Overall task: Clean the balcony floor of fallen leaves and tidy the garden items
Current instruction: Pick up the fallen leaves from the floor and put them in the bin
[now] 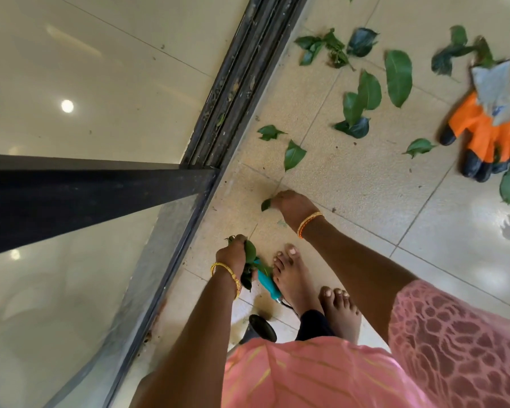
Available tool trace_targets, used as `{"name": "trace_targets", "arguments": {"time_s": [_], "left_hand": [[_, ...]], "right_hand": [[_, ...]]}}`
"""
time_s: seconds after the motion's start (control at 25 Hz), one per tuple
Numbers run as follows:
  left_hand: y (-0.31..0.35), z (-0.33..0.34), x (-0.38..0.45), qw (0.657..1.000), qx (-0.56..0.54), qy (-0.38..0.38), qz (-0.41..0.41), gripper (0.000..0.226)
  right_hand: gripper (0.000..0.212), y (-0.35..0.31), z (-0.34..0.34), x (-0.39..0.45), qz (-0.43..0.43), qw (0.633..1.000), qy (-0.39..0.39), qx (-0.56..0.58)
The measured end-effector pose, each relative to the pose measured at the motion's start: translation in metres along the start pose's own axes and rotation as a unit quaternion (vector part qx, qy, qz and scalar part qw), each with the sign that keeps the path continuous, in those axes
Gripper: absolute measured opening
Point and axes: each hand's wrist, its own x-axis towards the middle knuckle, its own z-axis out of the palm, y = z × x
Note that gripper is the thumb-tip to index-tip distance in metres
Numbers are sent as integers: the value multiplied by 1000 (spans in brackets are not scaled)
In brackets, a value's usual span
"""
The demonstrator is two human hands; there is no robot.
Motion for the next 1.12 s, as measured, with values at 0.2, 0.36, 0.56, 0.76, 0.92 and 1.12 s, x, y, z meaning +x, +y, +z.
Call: {"name": "trace_targets", "arguments": {"time_s": [0.2,0.36,0.56,0.76,0.92,1.12], "left_hand": [[13,27,-22,997,-10,-68,-18,79],[23,50,-66,983,-88,-162,-17,28],[24,55,-95,975,-106,-191,-45,35],[42,55,-95,989,-41,-139,23,42],[64,50,-95,994,-3,-104,24,30],[85,52,-62,995,50,-78,25,28]], "right_hand": [[36,-27,-42,-52,254,811,93,519],[19,-51,-69,-87,284,725,128,615],[24,-58,-98,-101,305,842,93,435],[22,-58,-144,-92,295,901,13,318],[12,-41,-161,-78,284,850,-39,441],[49,-4,-142,-27,228,946,57,224]]}}
